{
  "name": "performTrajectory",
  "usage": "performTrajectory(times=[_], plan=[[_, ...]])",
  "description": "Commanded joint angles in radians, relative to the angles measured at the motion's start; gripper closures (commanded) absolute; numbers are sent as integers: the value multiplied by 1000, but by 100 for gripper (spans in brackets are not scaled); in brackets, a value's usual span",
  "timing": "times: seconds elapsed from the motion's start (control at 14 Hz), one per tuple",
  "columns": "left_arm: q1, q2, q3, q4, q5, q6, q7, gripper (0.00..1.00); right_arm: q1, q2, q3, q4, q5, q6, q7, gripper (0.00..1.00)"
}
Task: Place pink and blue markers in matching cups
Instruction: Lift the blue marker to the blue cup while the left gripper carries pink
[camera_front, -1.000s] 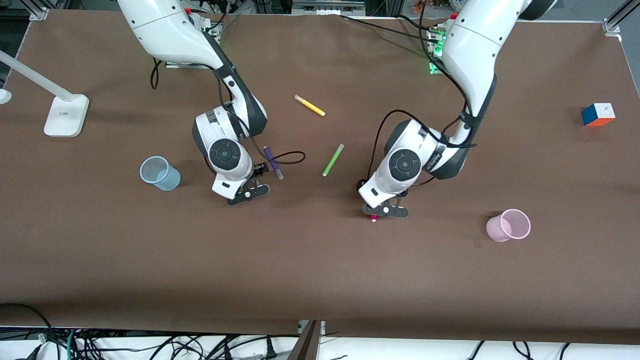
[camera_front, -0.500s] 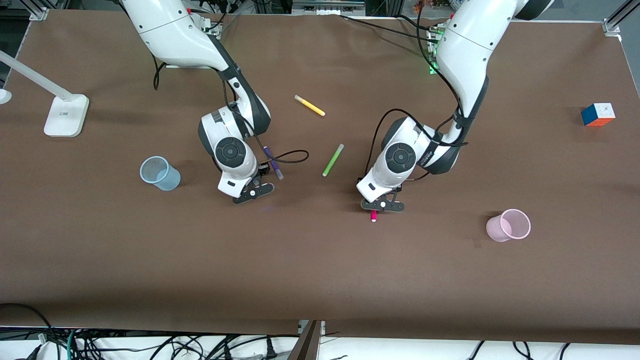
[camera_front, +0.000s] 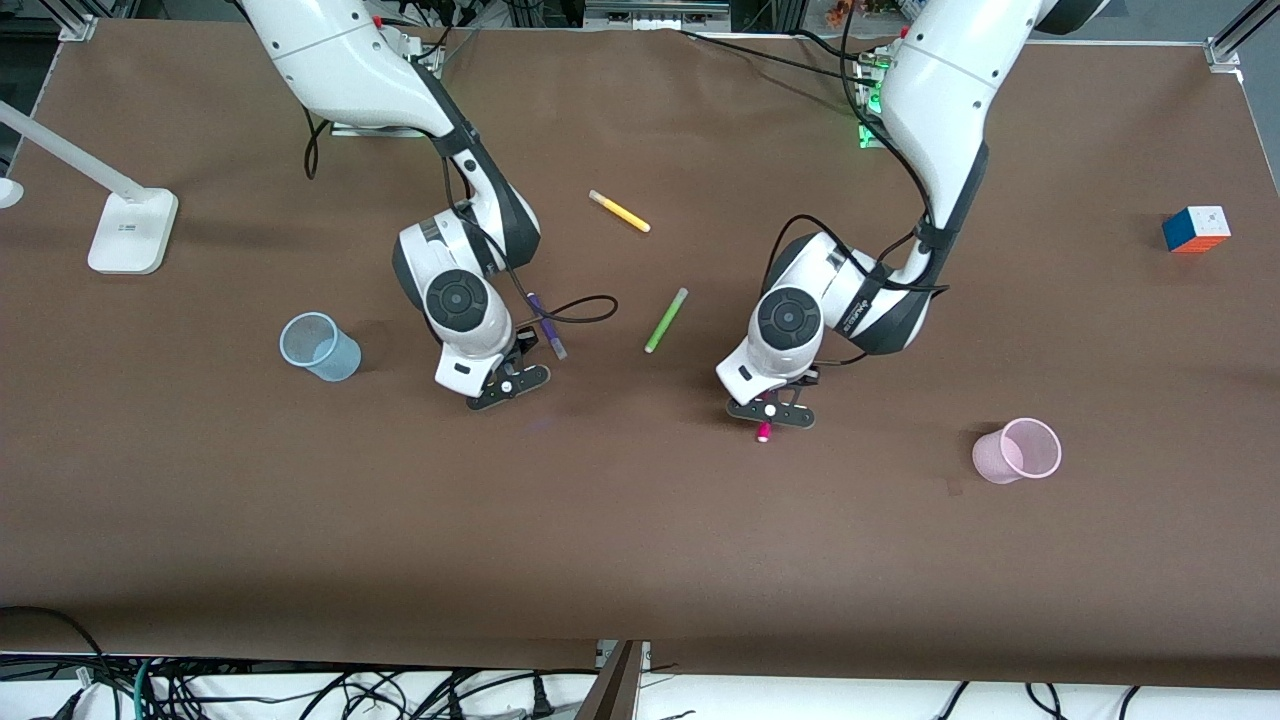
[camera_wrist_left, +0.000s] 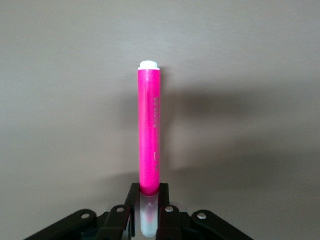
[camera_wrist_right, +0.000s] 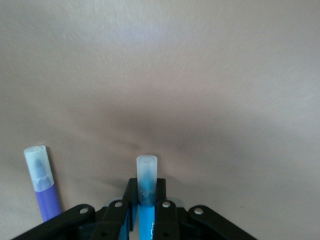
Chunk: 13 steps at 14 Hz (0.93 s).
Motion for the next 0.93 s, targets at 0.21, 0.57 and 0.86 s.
performTrajectory(times=[0.21, 0.57, 0.86], plan=[[9, -17, 97, 247, 129, -403, 365, 99, -55, -174, -38, 3, 12, -220, -293, 100], [26, -40, 279, 282, 181, -586, 796, 93, -107, -263, -82, -2, 52, -348, -657, 100], [31, -31, 320, 267, 471, -594, 973, 91, -109, -296, -202, -9, 187, -414, -1061, 100]])
